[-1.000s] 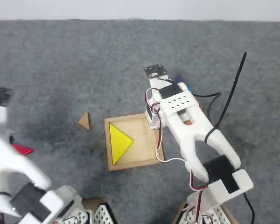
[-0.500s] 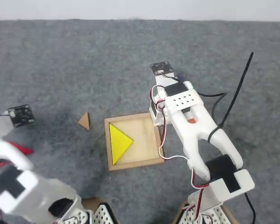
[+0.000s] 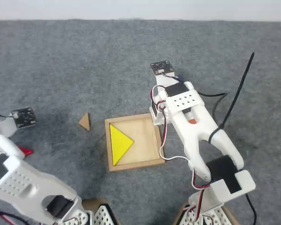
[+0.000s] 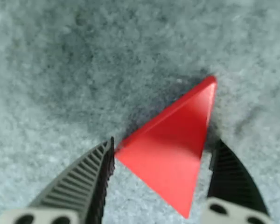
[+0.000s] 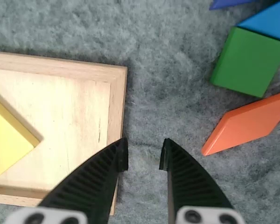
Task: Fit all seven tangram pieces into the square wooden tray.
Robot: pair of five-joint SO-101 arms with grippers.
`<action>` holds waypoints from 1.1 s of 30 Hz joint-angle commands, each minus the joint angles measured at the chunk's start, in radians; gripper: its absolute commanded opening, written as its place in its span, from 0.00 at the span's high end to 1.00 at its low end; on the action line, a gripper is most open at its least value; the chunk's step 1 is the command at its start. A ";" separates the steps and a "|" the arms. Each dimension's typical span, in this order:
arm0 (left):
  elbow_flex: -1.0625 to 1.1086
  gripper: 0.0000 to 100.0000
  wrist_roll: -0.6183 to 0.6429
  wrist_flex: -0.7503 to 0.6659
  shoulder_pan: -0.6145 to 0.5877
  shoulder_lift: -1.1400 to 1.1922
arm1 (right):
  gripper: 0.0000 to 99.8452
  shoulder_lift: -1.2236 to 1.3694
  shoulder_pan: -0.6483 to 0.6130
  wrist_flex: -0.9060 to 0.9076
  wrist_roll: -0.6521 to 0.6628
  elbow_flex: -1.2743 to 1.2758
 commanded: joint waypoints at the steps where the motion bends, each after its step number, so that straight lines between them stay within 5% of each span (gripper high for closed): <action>1: -0.035 0.68 0.035 -0.044 0.012 0.009 | 0.88 -0.064 0.008 -0.013 0.009 -0.008; 21: -0.036 0.68 0.163 -0.084 0.003 0.104 | 0.88 -0.064 0.008 -0.013 0.009 -0.008; 33: -0.038 0.68 0.078 -0.031 0.012 0.115 | 0.88 -0.064 0.008 -0.012 0.011 -0.008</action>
